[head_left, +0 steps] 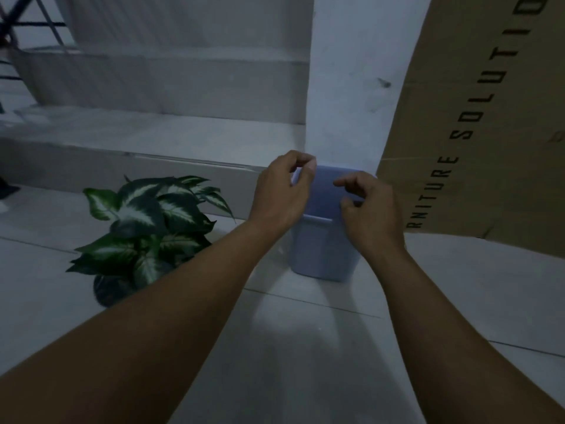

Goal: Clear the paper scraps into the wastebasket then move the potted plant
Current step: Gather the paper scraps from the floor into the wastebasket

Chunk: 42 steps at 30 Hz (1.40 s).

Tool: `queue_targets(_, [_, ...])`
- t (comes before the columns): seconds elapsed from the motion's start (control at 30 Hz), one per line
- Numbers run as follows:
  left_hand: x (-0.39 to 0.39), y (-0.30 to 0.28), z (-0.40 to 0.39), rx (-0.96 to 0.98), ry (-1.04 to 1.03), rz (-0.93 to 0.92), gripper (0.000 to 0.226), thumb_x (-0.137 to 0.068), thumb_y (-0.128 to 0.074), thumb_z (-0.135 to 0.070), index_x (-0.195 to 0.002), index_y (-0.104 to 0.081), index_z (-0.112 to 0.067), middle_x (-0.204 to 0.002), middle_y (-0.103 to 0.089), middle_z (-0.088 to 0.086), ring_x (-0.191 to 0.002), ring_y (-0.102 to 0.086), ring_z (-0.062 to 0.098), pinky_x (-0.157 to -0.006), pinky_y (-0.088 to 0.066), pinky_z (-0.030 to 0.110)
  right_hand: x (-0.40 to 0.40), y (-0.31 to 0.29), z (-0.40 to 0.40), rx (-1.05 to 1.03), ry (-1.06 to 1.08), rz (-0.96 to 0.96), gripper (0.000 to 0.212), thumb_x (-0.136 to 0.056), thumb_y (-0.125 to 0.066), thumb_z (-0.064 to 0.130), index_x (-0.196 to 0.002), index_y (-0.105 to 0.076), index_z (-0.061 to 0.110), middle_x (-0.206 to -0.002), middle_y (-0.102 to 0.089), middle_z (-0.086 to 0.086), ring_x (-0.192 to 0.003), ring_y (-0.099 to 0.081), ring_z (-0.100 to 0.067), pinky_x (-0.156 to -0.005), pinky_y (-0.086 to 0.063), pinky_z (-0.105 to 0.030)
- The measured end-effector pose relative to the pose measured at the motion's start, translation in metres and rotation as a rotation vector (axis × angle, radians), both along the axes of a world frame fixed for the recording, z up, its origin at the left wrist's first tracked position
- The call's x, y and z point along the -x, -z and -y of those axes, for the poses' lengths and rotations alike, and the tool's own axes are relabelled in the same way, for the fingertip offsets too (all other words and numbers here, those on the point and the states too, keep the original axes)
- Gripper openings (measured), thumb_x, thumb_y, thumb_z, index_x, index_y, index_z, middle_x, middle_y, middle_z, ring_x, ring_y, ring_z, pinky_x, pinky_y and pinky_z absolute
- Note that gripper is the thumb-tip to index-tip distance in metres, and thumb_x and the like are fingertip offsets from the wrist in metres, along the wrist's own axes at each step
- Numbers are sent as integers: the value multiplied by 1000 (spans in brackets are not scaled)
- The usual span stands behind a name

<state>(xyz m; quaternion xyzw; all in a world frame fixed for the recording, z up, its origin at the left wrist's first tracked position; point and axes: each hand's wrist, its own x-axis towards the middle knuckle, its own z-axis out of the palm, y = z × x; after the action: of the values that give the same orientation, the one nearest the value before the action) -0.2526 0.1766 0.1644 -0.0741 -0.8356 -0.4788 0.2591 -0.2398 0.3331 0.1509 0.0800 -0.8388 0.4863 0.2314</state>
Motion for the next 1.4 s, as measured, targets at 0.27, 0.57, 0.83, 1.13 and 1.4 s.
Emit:
queue_targets(0.27, [-137, 11, 63, 49, -127, -79, 19, -97, -60, -16, -112, -72, -13, -108, -70, -5, -103, -63, 7, -92, -53, 28, -84, 13, 51, -49, -162, -51, 20, -87, -68, 7, -104, -74, 13, -101, -74, 1, -94, -67, -16, -83, -56, -32])
queue_targets(0.57, [-258, 61, 145, 148, -239, -62, 11, -88, -64, -8, -97, -71, -7, -93, -68, 3, -84, -64, 18, -76, -55, 34, -173, 78, 107, -228, -417, 67, 21, -83, -67, 14, -102, -74, 18, -103, -71, 3, -90, -65, -13, -75, -57, -36])
queue_targets(0.83, [-316, 126, 223, 141, -427, 239, 32, -88, -64, -21, -120, -66, -19, -121, -66, -2, -114, -60, 15, -100, -51, 42, -219, 160, 178, -524, -735, 292, 49, -88, -61, 7, -136, -61, 18, -139, -58, -4, -127, -54, -18, -109, -44, -34])
queue_targets(1.13, [-349, 201, 294, 380, -604, 666, 85, -90, -44, -67, -160, -6, -37, -170, 3, 9, -157, 4, 33, -123, 1, 55, -250, 199, 235, -616, -658, 330, 71, -101, -36, -5, -162, -13, 23, -171, 0, -4, -157, 4, -18, -127, 1, -44])
queue_targets(1.4, [-341, 226, 314, 437, -567, 738, 93, -89, -31, -80, -156, 20, -41, -166, 29, 2, -153, 25, 27, -122, 14, 57, -217, 214, 281, -624, -629, 218, 96, -78, -35, -22, -162, -12, 19, -170, 4, -10, -157, 10, -24, -126, 6, -44])
